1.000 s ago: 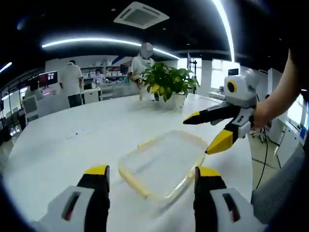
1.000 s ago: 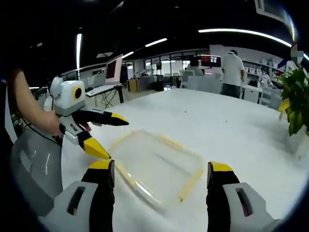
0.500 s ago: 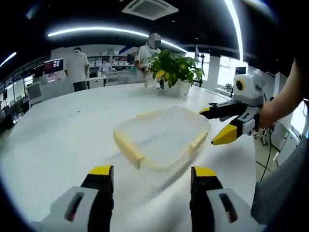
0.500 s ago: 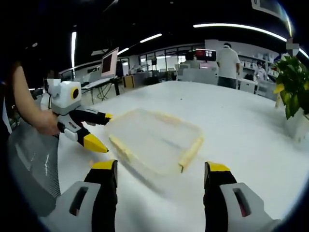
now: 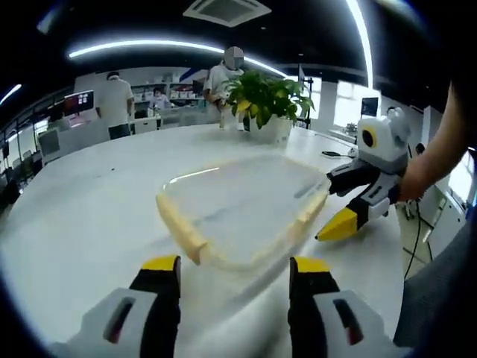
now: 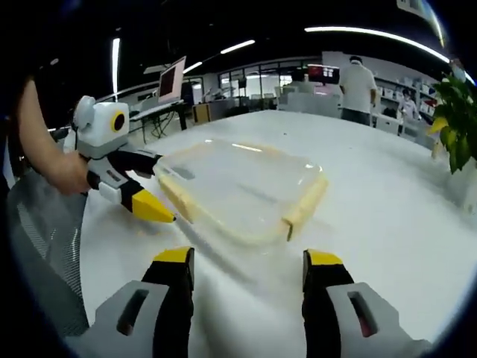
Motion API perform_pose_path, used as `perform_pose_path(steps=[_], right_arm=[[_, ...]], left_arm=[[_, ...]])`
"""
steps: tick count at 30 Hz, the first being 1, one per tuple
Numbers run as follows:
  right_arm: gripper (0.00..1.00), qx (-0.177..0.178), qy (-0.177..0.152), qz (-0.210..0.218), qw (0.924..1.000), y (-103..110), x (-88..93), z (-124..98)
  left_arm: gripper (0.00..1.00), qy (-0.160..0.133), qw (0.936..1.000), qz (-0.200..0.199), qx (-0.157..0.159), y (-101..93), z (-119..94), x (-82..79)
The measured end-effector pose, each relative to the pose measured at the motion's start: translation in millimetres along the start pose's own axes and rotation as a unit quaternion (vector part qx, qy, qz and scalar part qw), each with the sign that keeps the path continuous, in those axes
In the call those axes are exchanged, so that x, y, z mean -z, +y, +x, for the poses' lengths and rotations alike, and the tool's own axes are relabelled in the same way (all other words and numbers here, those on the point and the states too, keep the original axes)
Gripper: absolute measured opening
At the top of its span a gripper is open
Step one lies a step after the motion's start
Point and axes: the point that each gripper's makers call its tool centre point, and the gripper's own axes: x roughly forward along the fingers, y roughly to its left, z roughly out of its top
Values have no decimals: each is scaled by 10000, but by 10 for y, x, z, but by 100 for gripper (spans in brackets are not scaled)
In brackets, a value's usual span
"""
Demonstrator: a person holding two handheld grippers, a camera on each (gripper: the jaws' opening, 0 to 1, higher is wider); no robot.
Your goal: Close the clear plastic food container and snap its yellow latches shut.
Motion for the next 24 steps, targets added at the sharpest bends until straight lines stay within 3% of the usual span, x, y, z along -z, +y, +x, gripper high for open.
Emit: perform_pose_path(steps=[3,8,24], right_arm=[[51,-97,50,-250,9996,45,-12,14],[45,34,23,-21,10000,-45,-29,20],[46,70,133,-54,9999,-6,-77,101]], left_arm=[[55,-58,10000,-19,3,-27,25,-47],[54,9,10000,9,-53,-20,43,-25],[53,73,9997,-111,-219,44,35,5]])
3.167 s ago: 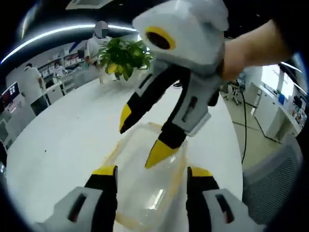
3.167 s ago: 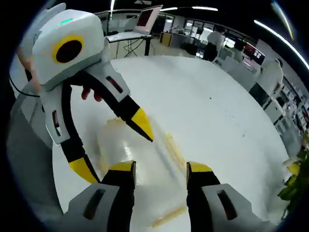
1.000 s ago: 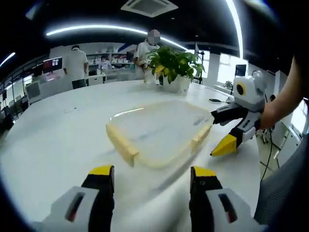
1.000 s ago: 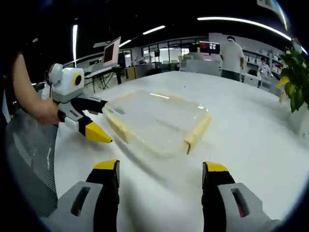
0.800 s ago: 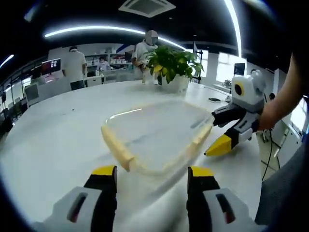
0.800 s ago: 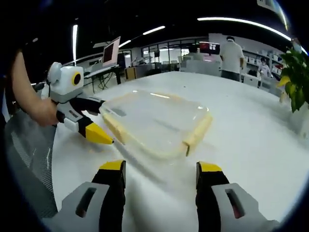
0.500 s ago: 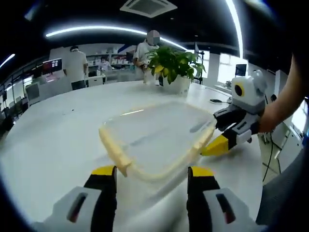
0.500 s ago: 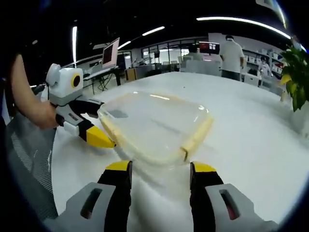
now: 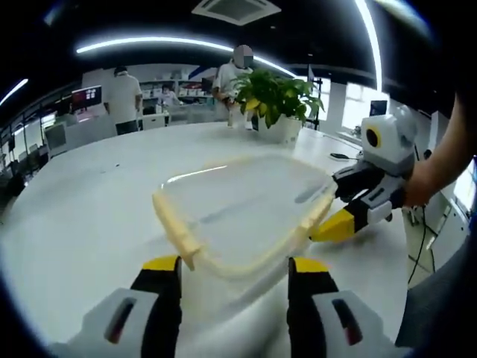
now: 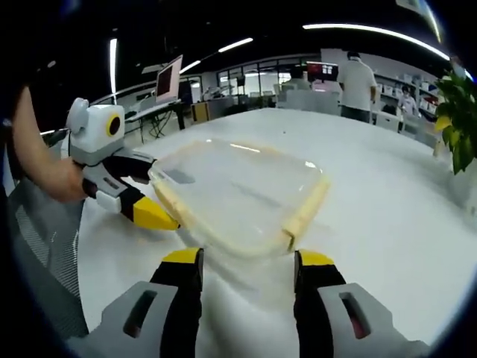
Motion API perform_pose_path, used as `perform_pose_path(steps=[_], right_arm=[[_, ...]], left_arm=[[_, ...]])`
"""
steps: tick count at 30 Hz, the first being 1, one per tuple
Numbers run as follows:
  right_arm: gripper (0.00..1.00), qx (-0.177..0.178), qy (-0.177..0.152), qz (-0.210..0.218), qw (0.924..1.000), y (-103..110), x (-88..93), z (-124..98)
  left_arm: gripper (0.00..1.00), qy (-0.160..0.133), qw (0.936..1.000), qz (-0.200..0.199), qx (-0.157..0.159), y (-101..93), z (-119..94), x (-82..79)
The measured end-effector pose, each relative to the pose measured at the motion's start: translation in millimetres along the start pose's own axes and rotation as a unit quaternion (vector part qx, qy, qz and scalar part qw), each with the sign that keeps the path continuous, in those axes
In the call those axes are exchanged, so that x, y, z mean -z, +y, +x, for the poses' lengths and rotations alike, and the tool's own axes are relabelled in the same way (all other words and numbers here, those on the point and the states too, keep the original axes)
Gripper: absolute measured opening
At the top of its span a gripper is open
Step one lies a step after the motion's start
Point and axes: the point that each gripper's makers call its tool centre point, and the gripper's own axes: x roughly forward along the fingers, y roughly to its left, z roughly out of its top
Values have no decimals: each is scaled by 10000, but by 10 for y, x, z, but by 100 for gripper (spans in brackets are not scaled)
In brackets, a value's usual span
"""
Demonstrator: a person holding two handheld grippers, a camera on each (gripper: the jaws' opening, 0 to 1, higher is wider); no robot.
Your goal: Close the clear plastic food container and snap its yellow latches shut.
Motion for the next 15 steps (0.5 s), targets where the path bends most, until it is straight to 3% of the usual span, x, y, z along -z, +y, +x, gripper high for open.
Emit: perform_pose_path(steps=[15], right_arm=[[47,-94,115,-113,9998,77,-102,190]], left_arm=[[52,53,9999,-68,-118,218,-70,35]])
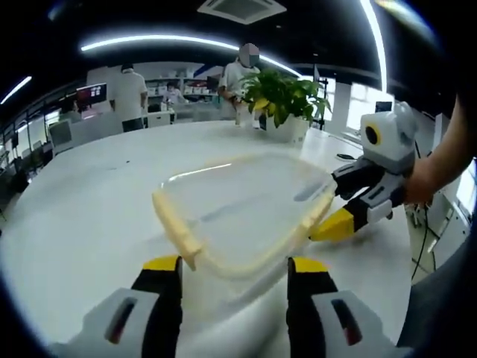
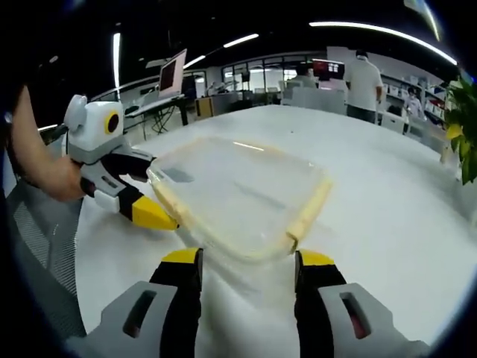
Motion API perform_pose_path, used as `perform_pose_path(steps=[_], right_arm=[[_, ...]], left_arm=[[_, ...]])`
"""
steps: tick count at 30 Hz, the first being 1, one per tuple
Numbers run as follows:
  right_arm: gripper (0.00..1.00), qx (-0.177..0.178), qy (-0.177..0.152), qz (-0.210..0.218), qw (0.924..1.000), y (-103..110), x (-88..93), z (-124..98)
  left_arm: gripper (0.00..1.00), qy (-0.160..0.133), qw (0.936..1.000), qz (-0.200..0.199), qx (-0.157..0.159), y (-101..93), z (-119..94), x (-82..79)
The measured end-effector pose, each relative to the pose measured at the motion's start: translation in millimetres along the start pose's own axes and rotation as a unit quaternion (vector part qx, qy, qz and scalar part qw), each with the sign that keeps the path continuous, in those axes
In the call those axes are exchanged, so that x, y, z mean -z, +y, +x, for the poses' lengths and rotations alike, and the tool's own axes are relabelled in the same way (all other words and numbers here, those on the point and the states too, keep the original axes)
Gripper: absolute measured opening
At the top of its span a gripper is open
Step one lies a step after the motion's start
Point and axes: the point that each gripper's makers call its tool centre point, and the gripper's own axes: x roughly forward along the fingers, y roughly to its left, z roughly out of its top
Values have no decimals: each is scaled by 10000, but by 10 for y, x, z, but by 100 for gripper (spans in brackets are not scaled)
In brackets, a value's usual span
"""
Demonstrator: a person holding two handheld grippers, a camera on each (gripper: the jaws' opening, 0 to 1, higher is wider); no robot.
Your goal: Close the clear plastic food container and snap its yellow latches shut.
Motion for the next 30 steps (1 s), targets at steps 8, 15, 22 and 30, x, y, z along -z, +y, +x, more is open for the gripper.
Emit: perform_pose_path(steps=[8,15,22,30], right_arm=[[46,-57,-40,0,10000,83,-65,134],[47,-84,-52,26,9999,147,-123,243],[46,-97,-57,45,9999,232,-208,362],[45,0,21,-125,9999,302,-270,519]], left_arm=[[53,24,9999,-66,-84,161,-54,39],[53,33,9999,-88,-137,282,-98,62],[53,36,9998,-84,-183,442,-145,82],[53,72,9998,-21,-201,621,-179,93]])
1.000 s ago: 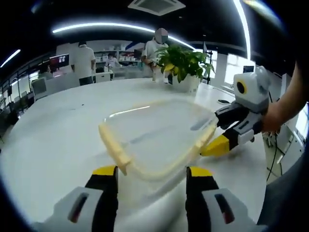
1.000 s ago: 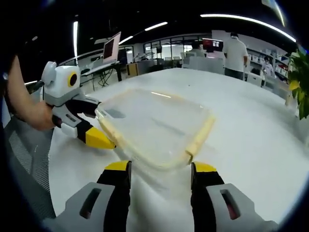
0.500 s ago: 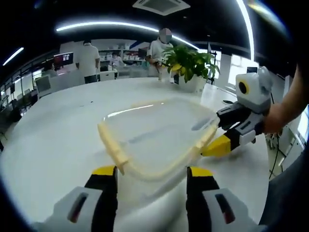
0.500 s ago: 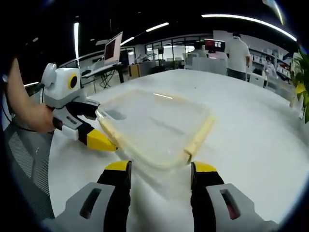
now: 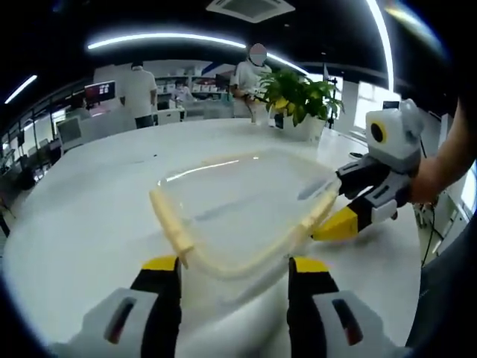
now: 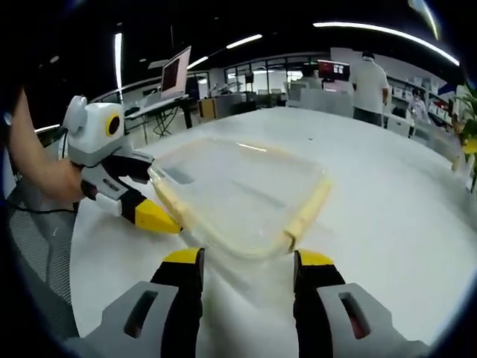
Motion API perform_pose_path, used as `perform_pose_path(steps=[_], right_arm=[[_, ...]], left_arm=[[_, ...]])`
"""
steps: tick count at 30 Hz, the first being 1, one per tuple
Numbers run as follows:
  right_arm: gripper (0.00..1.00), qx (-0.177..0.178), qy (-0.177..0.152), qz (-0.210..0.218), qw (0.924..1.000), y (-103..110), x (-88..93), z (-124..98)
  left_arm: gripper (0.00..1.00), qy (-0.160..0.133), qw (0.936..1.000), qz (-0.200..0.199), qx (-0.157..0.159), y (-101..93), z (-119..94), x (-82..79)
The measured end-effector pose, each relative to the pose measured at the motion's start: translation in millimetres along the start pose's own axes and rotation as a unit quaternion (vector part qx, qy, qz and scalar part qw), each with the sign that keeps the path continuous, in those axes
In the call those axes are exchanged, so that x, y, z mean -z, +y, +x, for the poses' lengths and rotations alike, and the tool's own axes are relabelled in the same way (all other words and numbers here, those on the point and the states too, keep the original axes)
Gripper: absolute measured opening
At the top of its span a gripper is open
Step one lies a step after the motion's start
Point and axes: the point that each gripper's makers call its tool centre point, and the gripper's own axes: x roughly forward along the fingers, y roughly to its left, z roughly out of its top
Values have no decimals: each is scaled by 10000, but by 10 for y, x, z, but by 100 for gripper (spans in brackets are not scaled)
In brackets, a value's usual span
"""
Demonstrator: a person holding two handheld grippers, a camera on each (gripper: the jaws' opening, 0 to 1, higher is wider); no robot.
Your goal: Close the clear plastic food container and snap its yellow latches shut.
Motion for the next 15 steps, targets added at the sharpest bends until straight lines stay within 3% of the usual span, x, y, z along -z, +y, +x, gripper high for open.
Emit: perform_pose_path(steps=[15], right_arm=[[45,223,29,64,9997,52,-146,249]], left_arm=[[52,99,9998,179,14,302,17,-3]])
